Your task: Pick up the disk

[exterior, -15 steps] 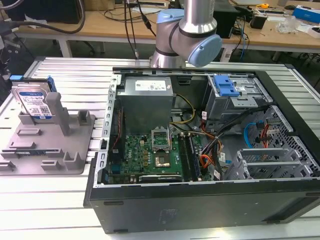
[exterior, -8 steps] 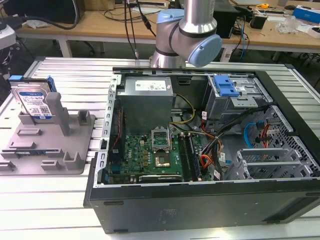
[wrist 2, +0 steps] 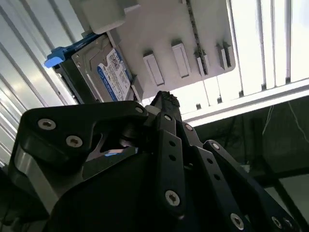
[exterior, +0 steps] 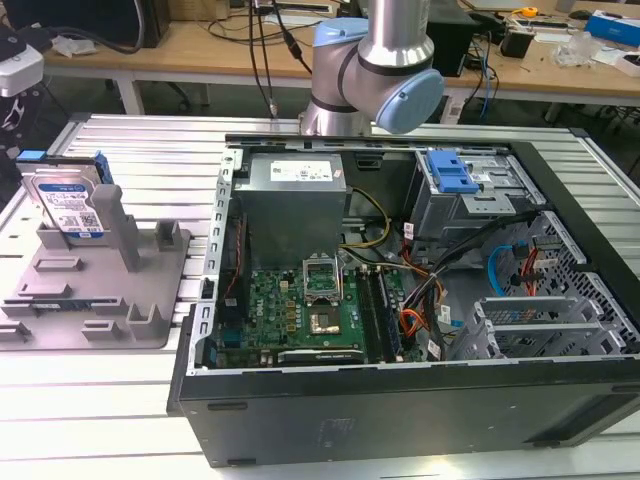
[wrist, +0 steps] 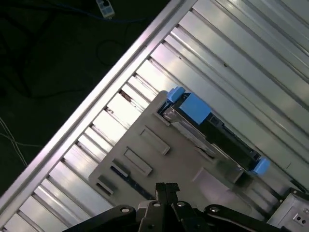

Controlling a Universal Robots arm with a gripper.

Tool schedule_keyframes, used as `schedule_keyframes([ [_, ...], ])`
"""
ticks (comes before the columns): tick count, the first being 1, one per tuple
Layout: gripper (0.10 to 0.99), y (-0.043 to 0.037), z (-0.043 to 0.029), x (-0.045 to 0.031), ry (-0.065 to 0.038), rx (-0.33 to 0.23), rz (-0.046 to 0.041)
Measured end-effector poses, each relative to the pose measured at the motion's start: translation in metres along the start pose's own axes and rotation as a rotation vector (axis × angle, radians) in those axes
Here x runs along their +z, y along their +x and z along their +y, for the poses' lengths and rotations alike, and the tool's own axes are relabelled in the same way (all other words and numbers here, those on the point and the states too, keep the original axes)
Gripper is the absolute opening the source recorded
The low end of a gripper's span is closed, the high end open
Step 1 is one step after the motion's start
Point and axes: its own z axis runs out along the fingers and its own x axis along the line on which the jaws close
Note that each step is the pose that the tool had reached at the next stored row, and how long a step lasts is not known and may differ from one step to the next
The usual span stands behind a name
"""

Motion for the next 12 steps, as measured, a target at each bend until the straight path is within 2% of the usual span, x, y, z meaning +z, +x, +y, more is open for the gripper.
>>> schedule_keyframes([
  [1, 0.106, 0.0000, 0.0000, 0.0001, 0.000, -0.017, 0.0006],
  [3, 0.114, 0.0000, 0.0000, 0.0004, 0.000, -0.099, 0.0038],
  [5, 0.235, 0.0000, 0.0000, 0.0006, 0.000, -0.144, 0.0056],
  [6, 0.235, 0.0000, 0.0000, 0.0007, 0.000, -0.163, 0.0063],
  [9, 0.416, 0.0000, 0.0000, 0.0011, 0.000, -0.230, 0.0088],
  [10, 0.416, 0.0000, 0.0000, 0.0014, 0.000, -0.263, 0.0101],
  [11, 0.482, 0.0000, 0.0000, 0.0015, 0.000, -0.282, 0.0109],
  [12, 0.482, 0.0000, 0.0000, 0.0017, 0.000, -0.304, 0.0118],
])
